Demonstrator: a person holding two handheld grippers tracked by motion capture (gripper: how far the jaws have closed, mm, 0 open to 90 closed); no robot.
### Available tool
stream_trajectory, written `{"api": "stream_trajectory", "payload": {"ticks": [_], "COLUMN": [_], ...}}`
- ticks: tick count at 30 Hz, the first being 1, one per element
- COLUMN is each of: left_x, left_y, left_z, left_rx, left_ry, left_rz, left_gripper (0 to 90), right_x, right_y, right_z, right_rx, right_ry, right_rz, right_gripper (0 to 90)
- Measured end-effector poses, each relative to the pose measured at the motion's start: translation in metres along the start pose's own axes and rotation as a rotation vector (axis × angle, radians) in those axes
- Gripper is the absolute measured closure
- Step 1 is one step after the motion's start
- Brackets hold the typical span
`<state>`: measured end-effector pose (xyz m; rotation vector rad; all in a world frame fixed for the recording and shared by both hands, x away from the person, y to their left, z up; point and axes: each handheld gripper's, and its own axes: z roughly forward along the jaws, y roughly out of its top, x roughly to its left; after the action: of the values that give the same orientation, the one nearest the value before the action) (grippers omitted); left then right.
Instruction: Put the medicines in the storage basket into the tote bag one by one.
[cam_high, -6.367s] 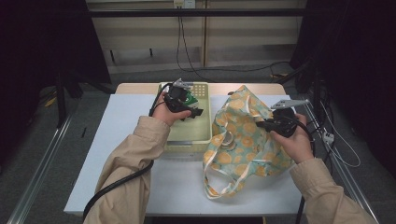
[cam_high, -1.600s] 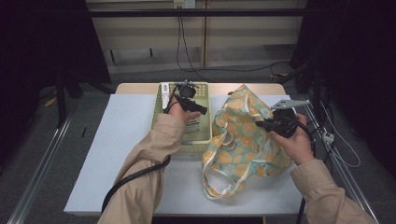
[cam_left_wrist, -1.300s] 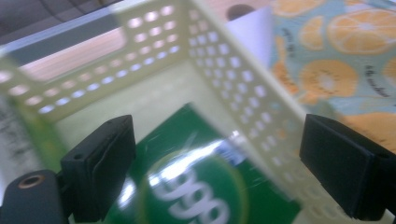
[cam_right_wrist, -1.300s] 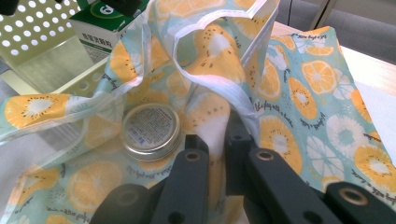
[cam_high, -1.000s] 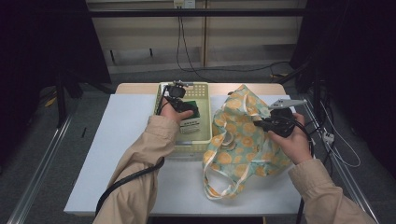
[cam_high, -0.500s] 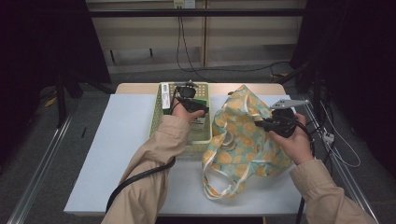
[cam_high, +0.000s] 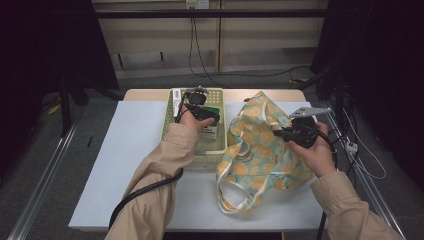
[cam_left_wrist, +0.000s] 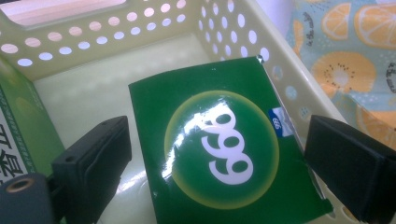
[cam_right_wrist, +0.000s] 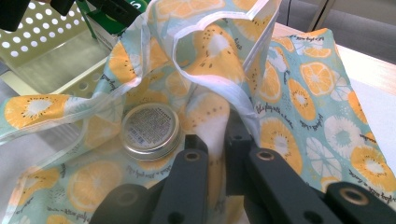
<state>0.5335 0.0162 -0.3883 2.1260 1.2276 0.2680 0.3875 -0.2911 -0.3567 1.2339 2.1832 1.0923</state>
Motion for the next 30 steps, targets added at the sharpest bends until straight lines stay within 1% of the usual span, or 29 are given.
{"api": "stream_trajectory", "payload": {"ticks": [1,3,5,7,8,9,10,12,14,16,17,18,20,22,24,26,27,29,30], "left_x": [0.000,-0.002,-0.004,-0.006,-0.005,-0.005,-0.005,-0.006,-0.006,-0.005,-0.004,-0.004,-0.002,-0.001,0.001,0.004,0.007,0.010,0.010], "left_y": [0.000,0.001,0.000,-0.001,-0.002,-0.003,-0.004,-0.007,-0.008,-0.008,-0.008,-0.008,-0.007,-0.007,-0.007,-0.007,-0.006,-0.004,-0.003], "left_z": [-0.001,-0.002,-0.001,0.000,0.002,0.003,0.005,0.008,0.009,0.008,0.006,0.005,0.000,-0.002,-0.005,-0.008,-0.010,-0.014,-0.017], "left_rx": [-0.014,-0.013,0.013,0.022,0.030,0.035,0.043,0.046,0.048,0.049,0.058,0.061,0.072,0.086,0.093,0.096,0.098,0.082,0.078], "left_ry": [-0.010,-0.012,0.002,0.023,0.021,0.022,0.021,0.028,0.025,0.016,0.013,0.027,0.041,0.050,0.059,0.054,0.038,0.017,0.013], "left_rz": [-0.009,-0.003,0.026,0.047,0.052,0.045,0.046,0.043,0.042,0.033,0.036,0.033,0.039,0.051,0.046,0.035,0.023,0.019,0.016], "left_gripper": [7.7,6.6,5.5,5.6,5.6,5.0,4.4,3.6,4.0,6.7,8.9,10.8,15.6,17.1,17.8,18.1,18.2,18.4,18.5], "right_x": [0.000,0.000,-0.001,-0.001,-0.001,-0.001,0.000,0.000,0.001,0.001,0.001,0.001,0.001,0.001,0.002,0.002,0.002,0.002,0.001], "right_y": [0.000,-0.001,-0.001,-0.001,-0.001,-0.001,0.000,0.000,0.000,0.000,0.000,0.000,0.001,0.001,0.001,0.001,0.001,0.002,0.002], "right_z": [0.000,0.000,0.000,0.000,0.000,0.001,0.001,0.002,0.003,0.003,0.003,0.003,0.003,0.004,0.004,0.004,0.004,0.004,0.004], "right_rx": [0.000,0.001,0.004,0.003,0.003,0.002,0.001,0.001,0.005,0.004,0.004,0.003,0.003,0.004,0.005,0.006,0.006,0.009,0.008], "right_ry": [0.001,0.001,-0.001,-0.002,-0.001,-0.001,0.001,0.004,0.003,0.003,0.002,0.002,0.002,0.003,0.002,0.001,0.002,-0.005,-0.005], "right_rz": [0.001,0.002,0.003,0.005,0.006,0.003,0.002,0.000,-0.001,0.002,-0.001,-0.001,-0.004,-0.003,-0.005,-0.005,-0.002,-0.008,-0.007], "right_gripper": [88.1,88.1,88.1,88.1,88.1,88.1,88.1,88.1,88.1,88.1,88.1,88.2,88.2,88.2,88.2,88.2,88.2,88.2,88.2]}}
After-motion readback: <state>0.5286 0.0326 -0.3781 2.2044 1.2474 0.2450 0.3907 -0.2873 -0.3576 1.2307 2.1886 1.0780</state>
